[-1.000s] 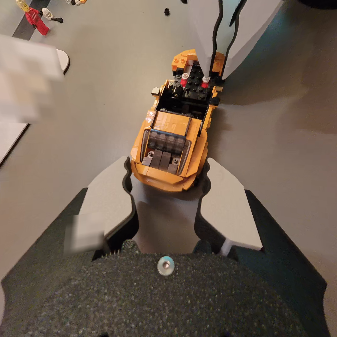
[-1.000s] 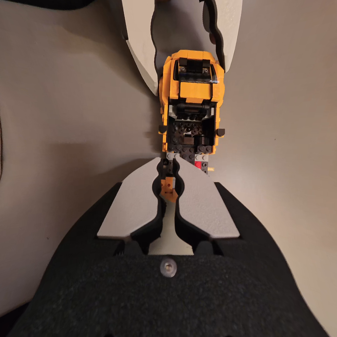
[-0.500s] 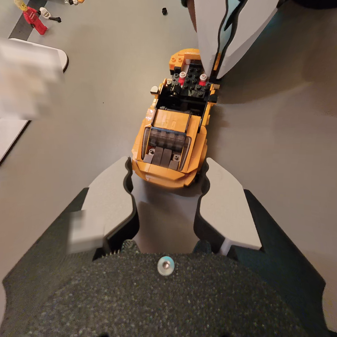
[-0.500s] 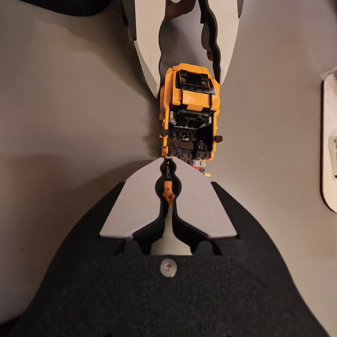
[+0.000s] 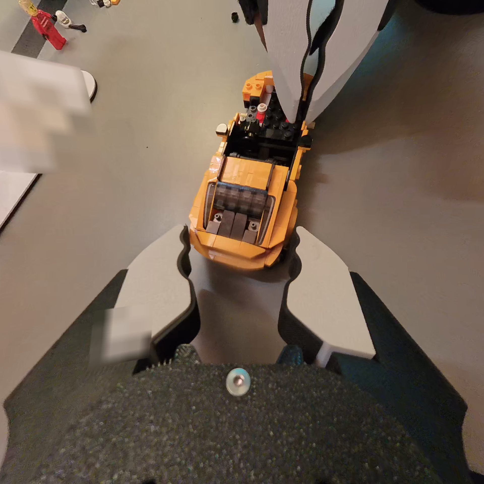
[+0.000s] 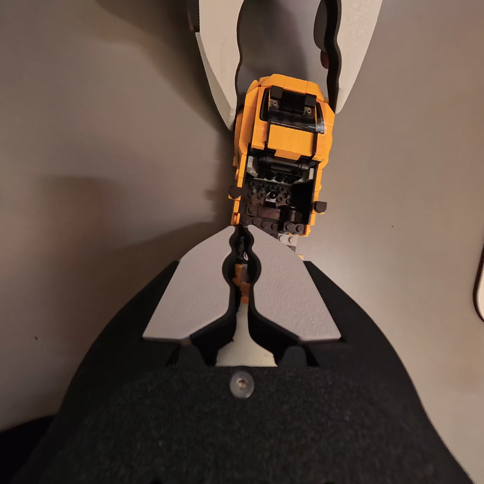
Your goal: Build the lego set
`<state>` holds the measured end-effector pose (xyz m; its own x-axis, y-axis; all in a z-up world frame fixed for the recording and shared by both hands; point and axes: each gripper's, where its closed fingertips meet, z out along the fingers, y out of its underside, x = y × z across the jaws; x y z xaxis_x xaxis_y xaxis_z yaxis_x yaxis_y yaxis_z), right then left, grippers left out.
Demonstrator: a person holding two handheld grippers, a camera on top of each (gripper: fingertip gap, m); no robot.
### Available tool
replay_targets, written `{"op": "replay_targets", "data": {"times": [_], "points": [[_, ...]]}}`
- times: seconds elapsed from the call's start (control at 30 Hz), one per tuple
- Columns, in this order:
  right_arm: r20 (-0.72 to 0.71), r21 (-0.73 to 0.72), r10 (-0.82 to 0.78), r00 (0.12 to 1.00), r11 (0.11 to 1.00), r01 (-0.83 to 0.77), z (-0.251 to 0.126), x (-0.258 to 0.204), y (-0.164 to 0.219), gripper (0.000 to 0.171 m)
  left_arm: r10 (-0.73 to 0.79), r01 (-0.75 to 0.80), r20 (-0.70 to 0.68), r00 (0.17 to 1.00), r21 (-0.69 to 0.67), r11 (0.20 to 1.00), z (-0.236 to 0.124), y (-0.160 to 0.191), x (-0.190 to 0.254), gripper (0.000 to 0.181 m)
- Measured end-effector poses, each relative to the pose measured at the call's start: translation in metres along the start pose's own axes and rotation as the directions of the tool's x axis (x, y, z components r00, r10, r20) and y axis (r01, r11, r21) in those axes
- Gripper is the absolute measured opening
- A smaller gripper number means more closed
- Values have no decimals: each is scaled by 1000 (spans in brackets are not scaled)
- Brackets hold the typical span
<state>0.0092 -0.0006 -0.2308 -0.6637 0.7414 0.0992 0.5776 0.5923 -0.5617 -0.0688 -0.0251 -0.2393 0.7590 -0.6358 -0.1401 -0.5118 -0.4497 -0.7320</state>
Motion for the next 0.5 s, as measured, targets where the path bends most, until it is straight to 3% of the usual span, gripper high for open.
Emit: {"op": "replay_targets", "data": {"times": [0.33,0.5], "points": [[-16,19,17,1000,1000,-17,-6,2,3,6,-2,2,-2,1000,1,1000,0,0,0,73],[14,6,-13,1000,1000,13,-10,-22,2,6,0,0,-1,1000,1,1000,0,0,0,73]]}}
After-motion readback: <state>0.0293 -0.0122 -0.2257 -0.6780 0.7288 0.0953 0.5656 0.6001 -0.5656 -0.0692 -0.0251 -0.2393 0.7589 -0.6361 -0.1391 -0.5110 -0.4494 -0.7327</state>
